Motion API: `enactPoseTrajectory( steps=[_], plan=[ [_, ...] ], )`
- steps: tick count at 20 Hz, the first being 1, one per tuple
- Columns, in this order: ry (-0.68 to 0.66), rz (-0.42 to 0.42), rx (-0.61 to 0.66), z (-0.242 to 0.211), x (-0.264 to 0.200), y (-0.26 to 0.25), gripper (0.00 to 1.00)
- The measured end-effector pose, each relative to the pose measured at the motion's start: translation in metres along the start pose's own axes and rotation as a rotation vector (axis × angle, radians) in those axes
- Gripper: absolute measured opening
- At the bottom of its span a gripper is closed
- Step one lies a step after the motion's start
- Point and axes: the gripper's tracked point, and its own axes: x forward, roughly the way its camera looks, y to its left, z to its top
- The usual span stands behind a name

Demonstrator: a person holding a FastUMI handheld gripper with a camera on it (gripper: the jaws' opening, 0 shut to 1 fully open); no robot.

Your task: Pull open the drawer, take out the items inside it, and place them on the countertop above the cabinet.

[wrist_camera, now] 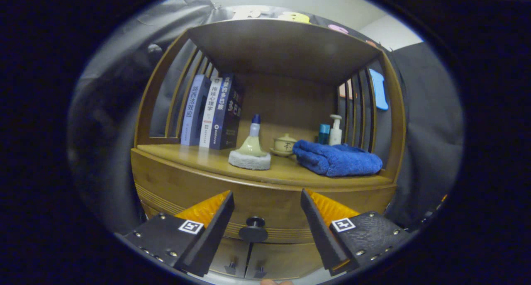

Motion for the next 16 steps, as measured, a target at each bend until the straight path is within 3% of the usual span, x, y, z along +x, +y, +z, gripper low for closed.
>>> enactPoseTrajectory(
  steps=[7,16],
  plan=[
    [-0.012,0.08,0.054,0.021,-0.024,-0.04,0.96],
    [0.02,0.096,0.063,0.027,-0.023,-0.193,0.96]
  ],
)
